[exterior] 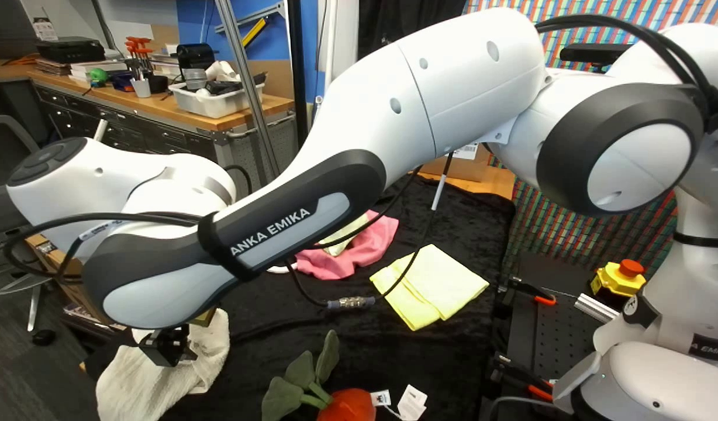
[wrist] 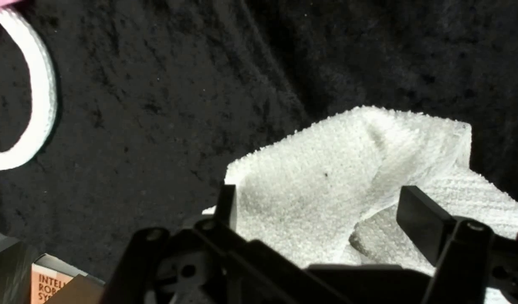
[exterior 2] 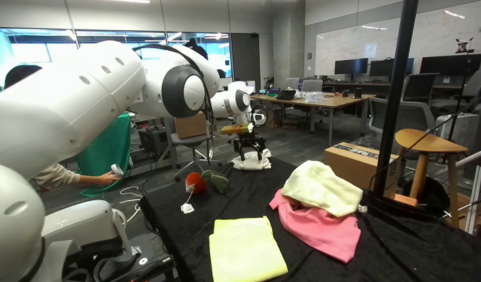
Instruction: Pile all the objects on the middle back of the table
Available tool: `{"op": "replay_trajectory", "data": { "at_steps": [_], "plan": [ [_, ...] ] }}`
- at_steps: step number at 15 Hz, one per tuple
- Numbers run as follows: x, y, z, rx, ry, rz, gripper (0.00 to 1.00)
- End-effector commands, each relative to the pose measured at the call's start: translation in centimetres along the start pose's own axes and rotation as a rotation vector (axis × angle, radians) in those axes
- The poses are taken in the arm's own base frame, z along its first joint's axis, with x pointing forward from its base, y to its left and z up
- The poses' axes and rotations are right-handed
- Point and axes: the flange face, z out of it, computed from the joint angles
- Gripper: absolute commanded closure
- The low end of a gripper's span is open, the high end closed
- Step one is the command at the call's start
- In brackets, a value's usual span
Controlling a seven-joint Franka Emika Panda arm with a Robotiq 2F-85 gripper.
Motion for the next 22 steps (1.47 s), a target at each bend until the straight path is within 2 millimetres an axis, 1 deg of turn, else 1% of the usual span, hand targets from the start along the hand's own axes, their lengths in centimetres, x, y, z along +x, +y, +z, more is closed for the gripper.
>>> {"op": "replay_trajectory", "data": {
  "at_steps": [1,2,4,6,7,9,12,13,15,18,20,22],
  "plan": [
    [0.4,0.2,-0.4,0.023,-0.006,0.012,0.32],
    [0.4,0.2,-0.5,0.024,-0.008,0.011,0.42],
    [0.4,0.3,-0.4,0.021,-0.009,0.013,0.58],
    [0.4,0.4,-0.7,0.022,-0.01,0.013,0.72],
    [0.4,0.5,-0.7,0.021,-0.008,0.012,0.81],
    [0.5,0.6,-0.9,0.023,-0.007,0.013,0.92],
    [0.4,0.7,-0.8,0.025,-0.01,0.011,1.0],
    [0.4,0.8,-1.1,0.025,-0.008,0.008,0.96],
    [0.4,0.8,-2.1,0.021,0.008,0.0,0.96],
    [0.3,1.0,-5.2,0.024,0.048,-0.016,0.96],
    [0.1,1.5,-8.0,0.026,0.087,-0.022,0.96],
    [-0.2,2.7,-11.1,0.049,0.124,-0.018,0.96]
  ]
}}
